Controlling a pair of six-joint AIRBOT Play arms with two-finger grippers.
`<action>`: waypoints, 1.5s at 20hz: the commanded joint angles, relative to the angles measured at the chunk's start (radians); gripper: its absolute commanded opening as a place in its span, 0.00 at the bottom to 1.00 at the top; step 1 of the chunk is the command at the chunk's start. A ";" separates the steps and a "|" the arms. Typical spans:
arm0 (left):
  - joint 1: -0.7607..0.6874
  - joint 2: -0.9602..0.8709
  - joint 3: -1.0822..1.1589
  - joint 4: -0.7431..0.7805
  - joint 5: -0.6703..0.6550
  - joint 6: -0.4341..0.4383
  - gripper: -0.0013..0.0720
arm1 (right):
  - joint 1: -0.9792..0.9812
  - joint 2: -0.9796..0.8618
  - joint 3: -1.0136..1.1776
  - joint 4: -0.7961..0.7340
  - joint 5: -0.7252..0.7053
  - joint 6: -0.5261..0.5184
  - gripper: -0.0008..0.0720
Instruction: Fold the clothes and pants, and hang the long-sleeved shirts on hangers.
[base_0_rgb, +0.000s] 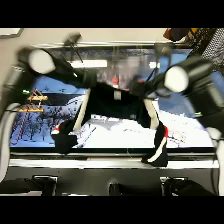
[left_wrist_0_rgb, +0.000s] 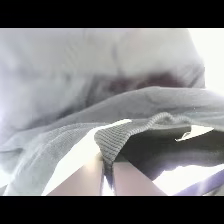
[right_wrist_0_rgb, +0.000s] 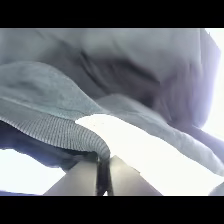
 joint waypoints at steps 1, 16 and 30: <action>0.002 0.076 0.152 0.030 -0.048 -0.048 0.06 | 0.000 0.004 0.279 0.000 0.062 -0.009 0.08; 0.002 0.426 0.148 0.029 0.307 -0.059 0.06 | 0.000 0.219 0.444 0.106 -0.321 -0.126 0.08; 0.002 0.396 0.010 0.019 0.019 -0.127 0.06 | 0.000 0.143 0.443 -0.015 -0.029 -0.097 0.08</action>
